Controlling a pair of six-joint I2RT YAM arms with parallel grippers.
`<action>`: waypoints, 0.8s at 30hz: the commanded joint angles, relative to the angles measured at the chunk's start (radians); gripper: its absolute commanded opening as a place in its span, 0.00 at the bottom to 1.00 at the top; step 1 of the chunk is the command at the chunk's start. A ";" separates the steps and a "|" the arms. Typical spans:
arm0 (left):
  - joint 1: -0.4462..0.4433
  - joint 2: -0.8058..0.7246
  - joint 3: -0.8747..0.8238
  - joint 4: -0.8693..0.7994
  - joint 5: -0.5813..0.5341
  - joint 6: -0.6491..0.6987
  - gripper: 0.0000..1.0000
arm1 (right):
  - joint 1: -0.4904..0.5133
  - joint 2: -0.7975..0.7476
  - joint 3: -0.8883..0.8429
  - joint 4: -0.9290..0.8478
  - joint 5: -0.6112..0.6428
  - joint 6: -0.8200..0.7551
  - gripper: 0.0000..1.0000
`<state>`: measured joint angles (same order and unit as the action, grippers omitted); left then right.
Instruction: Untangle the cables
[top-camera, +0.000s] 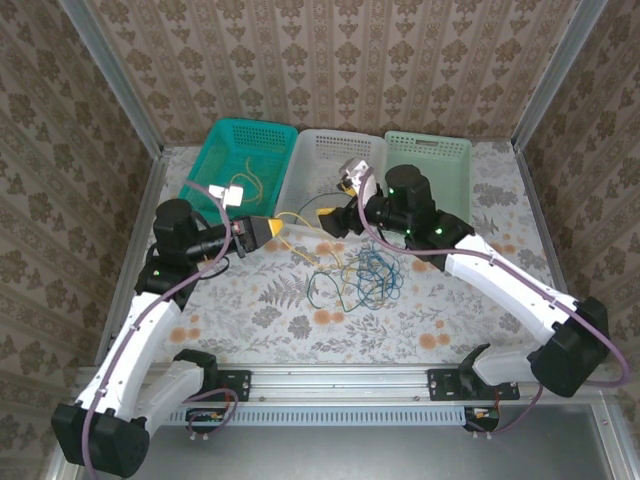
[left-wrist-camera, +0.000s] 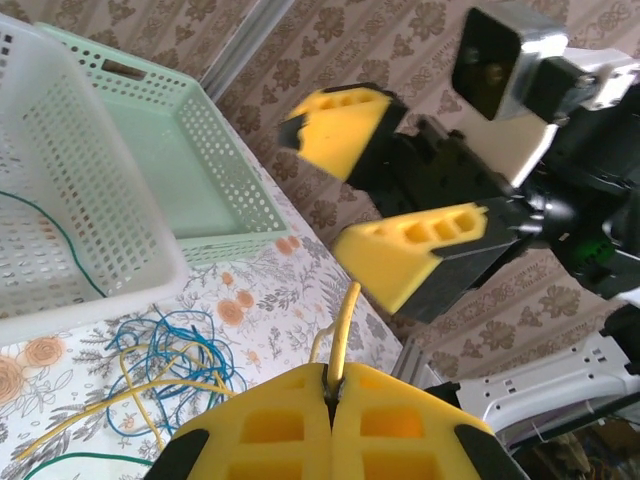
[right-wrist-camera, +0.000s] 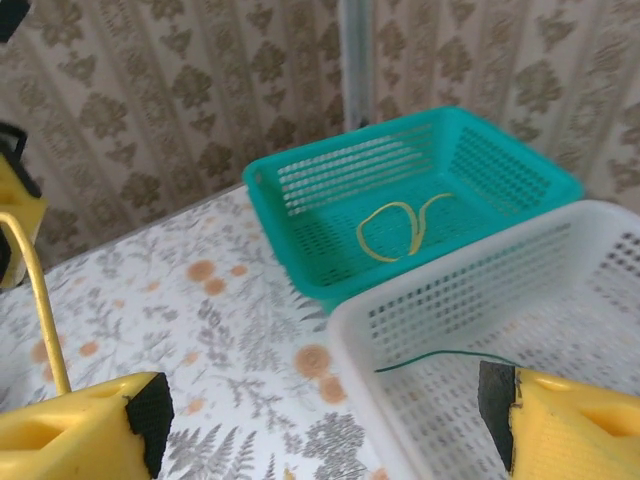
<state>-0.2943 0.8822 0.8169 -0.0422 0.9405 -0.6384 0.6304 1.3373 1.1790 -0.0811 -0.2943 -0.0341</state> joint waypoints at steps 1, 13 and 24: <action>-0.014 0.009 0.051 -0.046 0.039 0.073 0.00 | 0.016 0.044 0.041 -0.082 -0.127 -0.037 0.84; -0.037 0.043 0.076 -0.110 0.037 0.136 0.00 | 0.037 0.074 0.049 -0.119 -0.200 -0.051 0.82; -0.037 0.042 0.078 -0.158 0.029 0.174 0.00 | 0.025 0.004 0.031 -0.126 -0.110 -0.056 0.82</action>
<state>-0.3267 0.9237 0.8600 -0.1833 0.9581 -0.4995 0.6605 1.3750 1.2045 -0.2070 -0.4454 -0.0772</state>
